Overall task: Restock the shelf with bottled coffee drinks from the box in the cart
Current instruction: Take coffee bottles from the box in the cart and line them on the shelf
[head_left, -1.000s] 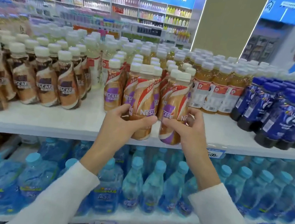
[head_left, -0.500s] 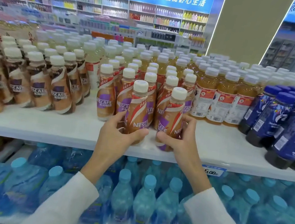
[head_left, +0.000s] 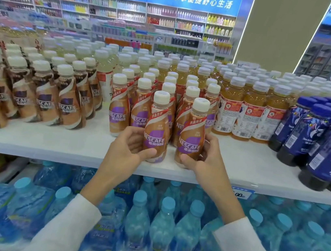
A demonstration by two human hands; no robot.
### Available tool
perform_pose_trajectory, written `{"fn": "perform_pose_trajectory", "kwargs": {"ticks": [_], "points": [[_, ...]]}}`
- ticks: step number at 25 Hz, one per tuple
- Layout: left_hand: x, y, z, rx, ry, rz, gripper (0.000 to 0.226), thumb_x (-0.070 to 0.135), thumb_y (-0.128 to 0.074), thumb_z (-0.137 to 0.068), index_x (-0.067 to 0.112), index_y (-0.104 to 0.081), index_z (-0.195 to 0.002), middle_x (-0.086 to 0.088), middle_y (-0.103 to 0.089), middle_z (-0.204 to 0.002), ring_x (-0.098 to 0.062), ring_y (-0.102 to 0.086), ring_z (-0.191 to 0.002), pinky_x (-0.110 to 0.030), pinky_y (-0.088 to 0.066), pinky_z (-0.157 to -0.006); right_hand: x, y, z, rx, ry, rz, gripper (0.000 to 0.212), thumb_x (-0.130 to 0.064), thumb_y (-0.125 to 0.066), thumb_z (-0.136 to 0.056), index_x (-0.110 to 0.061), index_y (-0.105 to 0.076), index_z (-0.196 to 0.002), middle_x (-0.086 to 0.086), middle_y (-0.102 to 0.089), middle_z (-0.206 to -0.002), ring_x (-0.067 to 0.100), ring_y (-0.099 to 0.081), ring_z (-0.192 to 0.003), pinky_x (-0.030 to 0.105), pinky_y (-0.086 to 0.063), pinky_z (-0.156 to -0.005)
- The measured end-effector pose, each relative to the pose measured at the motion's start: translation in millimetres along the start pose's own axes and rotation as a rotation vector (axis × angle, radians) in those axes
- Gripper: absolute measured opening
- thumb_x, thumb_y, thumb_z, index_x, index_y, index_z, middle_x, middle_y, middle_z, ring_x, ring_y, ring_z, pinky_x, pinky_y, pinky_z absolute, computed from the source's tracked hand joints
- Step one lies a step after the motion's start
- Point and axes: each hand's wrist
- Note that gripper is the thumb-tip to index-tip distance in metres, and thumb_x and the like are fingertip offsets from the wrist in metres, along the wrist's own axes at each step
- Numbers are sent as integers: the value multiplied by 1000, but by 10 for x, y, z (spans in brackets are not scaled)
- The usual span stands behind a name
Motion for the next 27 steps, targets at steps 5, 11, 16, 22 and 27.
{"fn": "perform_pose_trajectory", "kwargs": {"ticks": [5, 11, 16, 22, 27], "points": [[-9, -77, 92, 52, -60, -42, 57, 27, -90, -75, 33, -59, -122, 17, -68, -114, 5, -68, -98, -15, -57, -83, 20, -62, 81, 121, 74, 87, 81, -41, -91, -70, -42, -41, -133, -19, -56, -126, -4, -59, -111, 19, -55, -88], [19, -189, 114, 162, -93, -84, 58, 34, -95, -67, 43, -56, -109, 21, -67, -105, 10, -66, -91, -5, -51, -70, 46, -49, 87, 85, 71, 55, 75, -35, -89, -74, -39, -44, -134, -22, -60, -127, -5, -59, -114, 21, -52, -98], [-2, -245, 109, 199, -92, -106, 65, 37, -95, -66, 36, -55, -118, 20, -67, -107, 10, -66, -92, -5, -51, -68, 46, -127, 131, 208, 86, 121, 69, -39, -89, -73, -37, -50, -130, -17, -63, -122, -3, -62, -107, 12, -54, -84], [-56, -150, 122, 240, -92, -129, 65, 40, -93, -68, 34, -58, -123, 19, -68, -109, 5, -67, -92, -7, -53, -69, 103, 149, 21, 311, 44, 183, 62, -34, -88, -76, -30, -55, -129, -13, -66, -119, 1, -64, -103, 26, -57, -90], [-122, 257, 154, 306, -65, -140, 63, 40, -93, -67, 37, -58, -120, 14, -70, -111, 4, -68, -91, -14, -52, -74, 124, 300, -269, 323, 6, 227, 65, -33, -87, -77, -26, -54, -133, -10, -64, -121, 9, -62, -103, 21, -50, -83]]}}
Point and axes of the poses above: each hand's wrist, its own z-axis away from the middle knuckle, its own y-axis out of the back of the hand, x = y × z
